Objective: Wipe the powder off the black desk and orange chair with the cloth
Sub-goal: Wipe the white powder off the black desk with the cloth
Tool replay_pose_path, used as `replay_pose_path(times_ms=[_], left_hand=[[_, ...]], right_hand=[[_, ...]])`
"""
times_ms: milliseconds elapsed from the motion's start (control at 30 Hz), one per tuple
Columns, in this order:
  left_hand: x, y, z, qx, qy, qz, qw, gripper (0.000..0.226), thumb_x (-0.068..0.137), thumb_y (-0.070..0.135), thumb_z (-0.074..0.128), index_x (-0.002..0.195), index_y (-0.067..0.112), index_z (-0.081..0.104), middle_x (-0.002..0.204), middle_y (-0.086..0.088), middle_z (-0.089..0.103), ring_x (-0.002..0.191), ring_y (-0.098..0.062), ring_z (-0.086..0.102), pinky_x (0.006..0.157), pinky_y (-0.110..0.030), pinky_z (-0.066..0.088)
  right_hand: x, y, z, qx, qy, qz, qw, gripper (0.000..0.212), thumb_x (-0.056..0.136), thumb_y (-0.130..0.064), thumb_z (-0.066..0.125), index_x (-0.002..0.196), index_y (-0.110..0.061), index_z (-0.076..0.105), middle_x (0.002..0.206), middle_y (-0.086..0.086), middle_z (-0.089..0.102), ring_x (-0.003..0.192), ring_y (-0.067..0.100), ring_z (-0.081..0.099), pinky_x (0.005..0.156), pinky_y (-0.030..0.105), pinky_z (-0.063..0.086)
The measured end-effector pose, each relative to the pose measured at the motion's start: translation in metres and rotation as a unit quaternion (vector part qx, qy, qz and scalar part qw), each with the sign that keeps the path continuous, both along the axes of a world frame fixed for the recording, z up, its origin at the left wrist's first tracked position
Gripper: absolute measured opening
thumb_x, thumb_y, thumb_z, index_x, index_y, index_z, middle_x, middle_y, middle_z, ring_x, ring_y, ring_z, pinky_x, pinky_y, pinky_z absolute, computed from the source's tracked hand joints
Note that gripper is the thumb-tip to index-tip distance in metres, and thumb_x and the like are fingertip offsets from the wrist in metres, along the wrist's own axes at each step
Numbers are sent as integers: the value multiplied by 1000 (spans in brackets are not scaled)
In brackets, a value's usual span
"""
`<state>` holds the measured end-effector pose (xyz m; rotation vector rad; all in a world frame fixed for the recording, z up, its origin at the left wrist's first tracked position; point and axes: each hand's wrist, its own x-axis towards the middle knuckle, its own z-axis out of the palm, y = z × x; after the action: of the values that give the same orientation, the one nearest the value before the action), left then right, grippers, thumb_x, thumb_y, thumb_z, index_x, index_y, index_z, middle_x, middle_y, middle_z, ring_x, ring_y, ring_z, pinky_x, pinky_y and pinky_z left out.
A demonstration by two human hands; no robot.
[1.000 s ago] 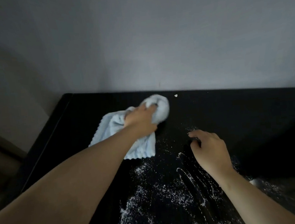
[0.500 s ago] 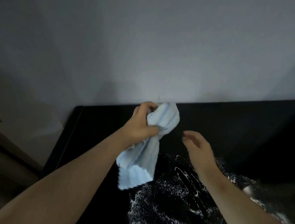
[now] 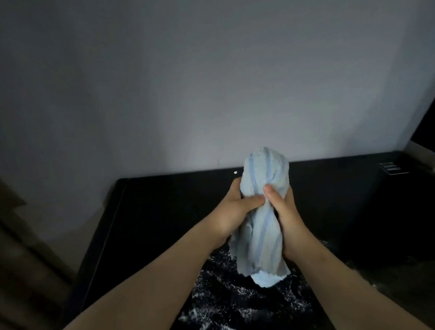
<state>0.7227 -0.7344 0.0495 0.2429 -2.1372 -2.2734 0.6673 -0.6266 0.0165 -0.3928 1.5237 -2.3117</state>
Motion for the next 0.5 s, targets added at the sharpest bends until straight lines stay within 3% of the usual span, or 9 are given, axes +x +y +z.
replay_pose_path(times_ms=[167, 267, 333, 433, 500], left_hand=[[-21, 37, 7, -50, 10, 8, 999, 38, 91, 14, 55, 127, 20, 45, 113, 2, 64, 94, -4, 64, 70, -12, 50], [-43, 66, 1, -68, 22, 60, 996, 26, 90, 10, 54, 112, 24, 55, 100, 7, 66, 84, 2, 65, 66, -7, 47], [-58, 86, -5, -76, 21, 124, 989, 25, 91, 9, 53, 114, 20, 57, 105, 2, 65, 90, -2, 63, 70, -8, 47], [-76, 106, -15, -159, -7, 224, 962, 31, 93, 11, 53, 123, 15, 55, 116, 2, 59, 108, -12, 58, 89, -17, 46], [-79, 111, -18, -272, -67, 256, 925, 40, 93, 23, 55, 133, 24, 48, 118, 11, 50, 103, -9, 57, 86, -24, 47]], right_hand=[[-40, 49, 10, 42, 42, 10, 998, 38, 74, -28, 69, 107, -40, 54, 93, -4, 70, 82, 13, 71, 58, 23, 55], [-74, 81, 10, 86, 55, 23, 994, 37, 82, -18, 65, 115, -29, 50, 99, -2, 65, 77, 7, 69, 54, 16, 52], [-95, 102, 13, 119, 53, 39, 991, 40, 82, -19, 65, 117, -30, 48, 101, -3, 64, 79, 8, 68, 55, 19, 51], [-122, 126, 15, 169, 47, 46, 983, 42, 80, -21, 66, 117, -31, 48, 102, -3, 63, 87, 14, 65, 62, 26, 48], [-137, 136, 20, 195, 50, 49, 978, 41, 80, -22, 67, 115, -32, 48, 101, -4, 62, 89, 15, 63, 66, 30, 49]])
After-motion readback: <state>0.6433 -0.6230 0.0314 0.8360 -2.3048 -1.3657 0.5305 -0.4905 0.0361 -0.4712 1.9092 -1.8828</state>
